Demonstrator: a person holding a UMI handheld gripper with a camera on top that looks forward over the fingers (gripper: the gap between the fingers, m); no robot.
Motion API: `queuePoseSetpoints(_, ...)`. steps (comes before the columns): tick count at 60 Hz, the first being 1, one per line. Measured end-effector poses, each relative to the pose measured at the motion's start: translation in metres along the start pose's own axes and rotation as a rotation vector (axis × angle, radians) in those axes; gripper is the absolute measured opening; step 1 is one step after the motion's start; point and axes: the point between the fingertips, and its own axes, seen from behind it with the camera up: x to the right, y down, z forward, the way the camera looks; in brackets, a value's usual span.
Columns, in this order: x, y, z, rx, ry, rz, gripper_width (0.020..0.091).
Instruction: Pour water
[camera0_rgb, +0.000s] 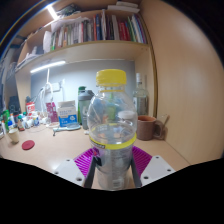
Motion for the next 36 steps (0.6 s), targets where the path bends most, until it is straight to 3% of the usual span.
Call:
queuePoseSetpoints(5,-0.001,-0.001,0.003,-0.010,0.033,0.007,0.0548)
queuePoseSetpoints(14,-0.005,-0.001,0.005,-0.100,0.065,-0.015,0.0470)
queuePoseSetpoints(18,-0.012,-0.012,0.002,-0.097,0.077,-0.027,0.0447)
queuePoseSetpoints(36,-0.135,-0.174,0.011,0.029,0.022,-0.468,0.0448)
